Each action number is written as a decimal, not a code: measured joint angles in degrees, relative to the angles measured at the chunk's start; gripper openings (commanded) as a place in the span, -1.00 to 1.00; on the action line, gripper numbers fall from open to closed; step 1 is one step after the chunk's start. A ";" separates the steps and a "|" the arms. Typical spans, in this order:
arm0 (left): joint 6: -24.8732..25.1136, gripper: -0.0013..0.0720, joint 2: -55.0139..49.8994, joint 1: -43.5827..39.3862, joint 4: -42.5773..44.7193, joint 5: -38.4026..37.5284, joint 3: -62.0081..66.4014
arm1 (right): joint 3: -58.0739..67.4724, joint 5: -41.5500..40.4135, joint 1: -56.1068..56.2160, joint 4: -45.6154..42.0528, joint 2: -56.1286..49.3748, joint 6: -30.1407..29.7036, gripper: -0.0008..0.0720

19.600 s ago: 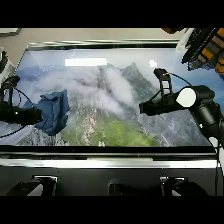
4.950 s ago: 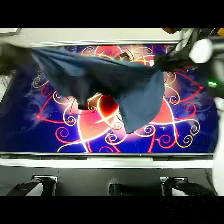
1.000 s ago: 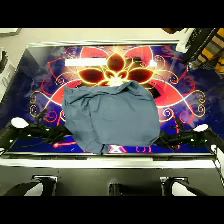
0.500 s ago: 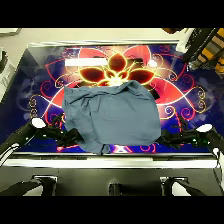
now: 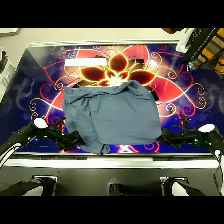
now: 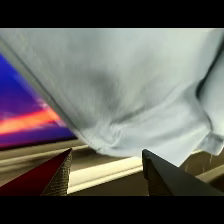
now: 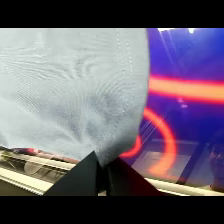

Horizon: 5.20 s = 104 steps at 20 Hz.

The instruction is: Fold the clothes and pants, and hang the long-sleeved shirts on hangers.

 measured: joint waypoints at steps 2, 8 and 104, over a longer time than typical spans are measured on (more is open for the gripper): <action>-0.98 0.43 -0.09 -0.33 0.02 0.55 0.00 | 0.00 -0.17 0.00 0.04 0.61 0.04 -0.89; -3.34 -0.44 -3.52 -5.22 -2.43 4.55 0.02 | 0.00 -0.22 0.00 0.04 1.18 0.50 -0.90; 7.06 0.28 8.96 15.06 6.97 1.22 -5.29 | 30.86 8.55 0.76 -12.79 -14.75 15.21 0.32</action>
